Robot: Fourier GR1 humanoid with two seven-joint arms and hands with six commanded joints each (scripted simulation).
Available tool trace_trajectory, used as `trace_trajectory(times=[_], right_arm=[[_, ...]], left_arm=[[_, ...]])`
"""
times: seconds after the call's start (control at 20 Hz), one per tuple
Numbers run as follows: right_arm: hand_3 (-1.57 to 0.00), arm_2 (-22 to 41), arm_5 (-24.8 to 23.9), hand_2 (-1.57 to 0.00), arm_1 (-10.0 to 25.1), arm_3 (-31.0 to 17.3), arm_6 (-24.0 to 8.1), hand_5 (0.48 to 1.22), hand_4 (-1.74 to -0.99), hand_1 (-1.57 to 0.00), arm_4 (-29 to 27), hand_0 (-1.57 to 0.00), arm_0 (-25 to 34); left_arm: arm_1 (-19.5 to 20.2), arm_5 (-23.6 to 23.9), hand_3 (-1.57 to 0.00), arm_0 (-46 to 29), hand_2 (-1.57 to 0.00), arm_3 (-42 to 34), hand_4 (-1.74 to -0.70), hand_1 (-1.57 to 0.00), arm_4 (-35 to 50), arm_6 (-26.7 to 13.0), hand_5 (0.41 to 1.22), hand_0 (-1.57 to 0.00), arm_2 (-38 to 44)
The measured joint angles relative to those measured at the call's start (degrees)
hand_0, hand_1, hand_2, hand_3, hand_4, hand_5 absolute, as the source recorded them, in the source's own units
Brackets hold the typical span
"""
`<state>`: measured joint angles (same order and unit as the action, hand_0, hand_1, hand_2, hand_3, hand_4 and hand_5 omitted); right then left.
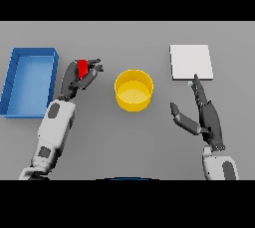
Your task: Pick up the red beaker and tilt it to pour out 1 green nut into yellow bowl. Pick up the yellow bowl and place it on the metallic measuring scale.
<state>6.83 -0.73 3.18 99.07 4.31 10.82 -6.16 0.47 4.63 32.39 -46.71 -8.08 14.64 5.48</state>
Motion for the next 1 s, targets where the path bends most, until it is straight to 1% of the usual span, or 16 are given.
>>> trace_trajectory(times=[0.05,0.1,0.15,0.25,0.3,0.35,0.4,0.45,0.55,0.6,0.7,0.75,0.8,0.85,0.9,1.0], right_arm=[[0.0,0.05,0.07,0.0,0.02,0.01,0.25,0.644,-1.246,0.0,-0.01,0.0,0.29],[0.0,-0.53,0.02,0.0,0.37,-0.77,-0.31,0.643,-1.238,0.0,-0.22,0.0,0.79],[0.0,0.06,-0.27,0.0,0.18,-0.37,0.65,0.644,-1.236,0.0,0.62,0.0,0.58],[0.0,-0.2,0.16,0.0,0.37,-1.16,1.19,0.645,-1.228,0.0,0.16,0.0,0.74],[0.0,0.34,-0.17,0.0,-0.09,-0.89,1.05,0.647,-1.227,0.0,0.78,0.0,0.41],[0.0,0.39,-0.15,0.0,-0.04,-0.65,1.54,0.65,-1.226,0.0,0.82,0.0,0.1],[0.0,0.71,-0.72,0.0,-0.34,-0.69,2.06,0.653,-1.219,0.0,1.57,0.0,0.26],[0.0,0.51,-0.88,0.0,0.14,-1.26,1.98,0.656,-1.219,0.0,2.07,0.0,0.47],[0.0,0.83,-1.4,0.0,0.08,-0.71,2.82,0.66,-1.219,0.0,2.86,0.0,0.64],[0.0,0.8,-1.47,0.0,0.31,-0.74,2.52,0.661,-1.219,0.0,3.15,0.0,0.56],[0.0,0.38,-1.35,0.0,0.62,-1.75,2.94,0.662,-1.213,0.0,2.92,0.0,0.53],[0.0,0.3,-1.41,0.0,0.65,-1.56,3.44,0.664,-1.21,0.0,2.82,0.0,0.47],[0.0,0.46,-1.31,0.0,0.86,-1.64,3.17,0.662,-1.202,0.0,3.16,0.0,0.92],[0.0,0.81,-1.35,0.0,0.43,-1.26,2.88,0.658,-1.199,0.0,3.26,0.0,0.51],[0.0,0.65,-1.43,0.0,0.6,-0.94,2.45,0.658,-1.194,0.0,3.26,0.0,0.05],[0.0,1.39,-1.58,0.0,0.27,-0.07,1.96,0.66,-1.186,0.0,4.03,0.0,-0.01]], left_arm=[[-0.11,-1.03,-1.48,-0.4,-1.51,-1.53,-1.66,-1.5,1.34,0.14,1.15,-1.5,0.32],[0.13,-2.18,-1.5,0.2,-1.52,-2.41,-1.68,-1.52,2.85,-0.07,1.144,-1.51,1.02],[0.43,-2.92,-1.52,0.08,-1.53,-3.81,-1.69,-1.53,3.87,0.08,1.14,-1.53,1.3],[0.58,-3.26,-1.54,-0.44,-1.55,-6.5,-1.71,-1.54,4.35,-1.59,1.132,-1.54,0.62],[1.32,-3.83,-1.54,-0.12,-1.55,-8.2,-1.71,-1.55,4.78,-3.02,1.132,-1.55,0.4],[1.91,-4.47,-1.55,0.09,-1.55,-8.99,-1.72,-1.55,4.61,-3.34,1.131,-1.55,-0.25],[2.53,-4.67,-1.55,0.13,-1.56,-9.4,-1.72,-1.56,4.07,-3.75,1.13,-1.56,-0.92],[3.04,-4.8,-1.55,0.16,-1.56,-9.78,-1.72,-1.56,3.54,-4.26,1.132,-1.56,-1.62],[3.85,-4.89,-1.55,0.27,-1.56,-10.47,-1.72,-1.56,2.55,-5.01,1.135,-1.56,-2.86],[4.22,-4.9,-1.55,0.34,-1.56,-10.8,-1.72,-1.56,2.07,-5.35,1.138,-1.56,-3.43],[4.6,-4.68,-1.56,0.43,-1.56,-11.01,-1.73,-1.56,0.94,-5.98,1.138,-1.56,-4.62],[5.4,-4.57,-1.56,0.36,-1.56,-12.08,-1.73,-1.56,-0.41,-6.29,1.134,-1.56,-5.89],[6.54,-4.39,-1.56,1.12,-1.56,-12.5,-1.73,-1.56,-2.14,-7.23,1.129,-1.56,-7.14],[7.41,-4.89,-1.56,1.7,-1.57,-13.36,-1.73,-1.57,-3.37,-8.81,1.124,-1.56,-8.57],[9.16,-5.6,-1.56,2.21,-1.57,-13.71,-1.74,-1.57,-5.22,-10.01,1.12,-1.57,-10.17],[10.95,-6.44,-1.57,3.53,-1.57,-14.66,-1.74,-1.57,-9.22,-12.61,1.125,-1.57,-14.19]])
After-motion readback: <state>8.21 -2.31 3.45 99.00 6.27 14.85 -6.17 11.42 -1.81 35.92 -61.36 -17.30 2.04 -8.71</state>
